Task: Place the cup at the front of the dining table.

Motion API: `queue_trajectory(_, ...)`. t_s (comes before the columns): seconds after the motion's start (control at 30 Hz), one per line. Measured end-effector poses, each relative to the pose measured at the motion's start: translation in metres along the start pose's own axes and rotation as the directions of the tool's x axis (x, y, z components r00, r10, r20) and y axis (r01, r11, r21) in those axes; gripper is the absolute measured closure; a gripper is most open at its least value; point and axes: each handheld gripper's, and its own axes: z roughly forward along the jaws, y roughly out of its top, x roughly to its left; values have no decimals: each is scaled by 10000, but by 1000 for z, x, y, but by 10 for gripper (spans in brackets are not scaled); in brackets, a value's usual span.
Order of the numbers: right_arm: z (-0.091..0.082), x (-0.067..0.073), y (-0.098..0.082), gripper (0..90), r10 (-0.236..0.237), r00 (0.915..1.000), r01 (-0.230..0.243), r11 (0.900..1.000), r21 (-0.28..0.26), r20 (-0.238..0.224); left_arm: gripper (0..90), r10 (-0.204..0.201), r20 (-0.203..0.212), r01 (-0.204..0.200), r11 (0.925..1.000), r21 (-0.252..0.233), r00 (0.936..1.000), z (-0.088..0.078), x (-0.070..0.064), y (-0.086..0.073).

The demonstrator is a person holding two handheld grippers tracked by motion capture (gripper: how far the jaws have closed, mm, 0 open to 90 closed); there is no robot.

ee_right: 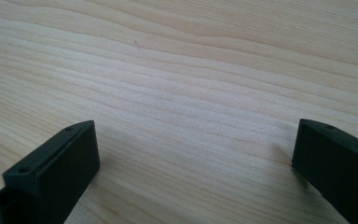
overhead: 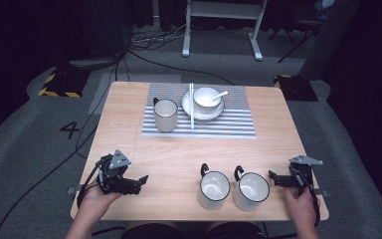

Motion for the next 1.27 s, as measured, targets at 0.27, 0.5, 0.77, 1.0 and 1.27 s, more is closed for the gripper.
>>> queue_trajectory(0.27, 0, 0, 0, 8, 22, 10000, -22, 10000, 7, 33, 43, 28, 410, -81, 9916, 1294, 9992, 15, 0, -15)
queue_trajectory(0.5, 0, 0, 0, 8, 19, 10000, -19, 10000, 7, 34, 44, 162, 648, -292, 9784, 2045, 9978, 31, -4, -23)
queue_trajectory(0.77, 0, 0, 0, 8, 56, 10000, -56, 10000, 5, 36, 19, 850, 733, -1023, 9545, 2802, 9937, 48, -10, -31)
queue_trajectory(1.0, 0, 0, 0, 8, 50, 10000, -50, 10000, 2, 52, 0, 1230, 968, -1307, 9884, 775, 9877, 54, -7, -45)
queue_trajectory(1.27, 0, 0, 0, 8, 57, 10000, -57, 10000, -1, 47, 0, 1414, 1362, -1501, 9871, 556, 9805, 55, -5, -47)
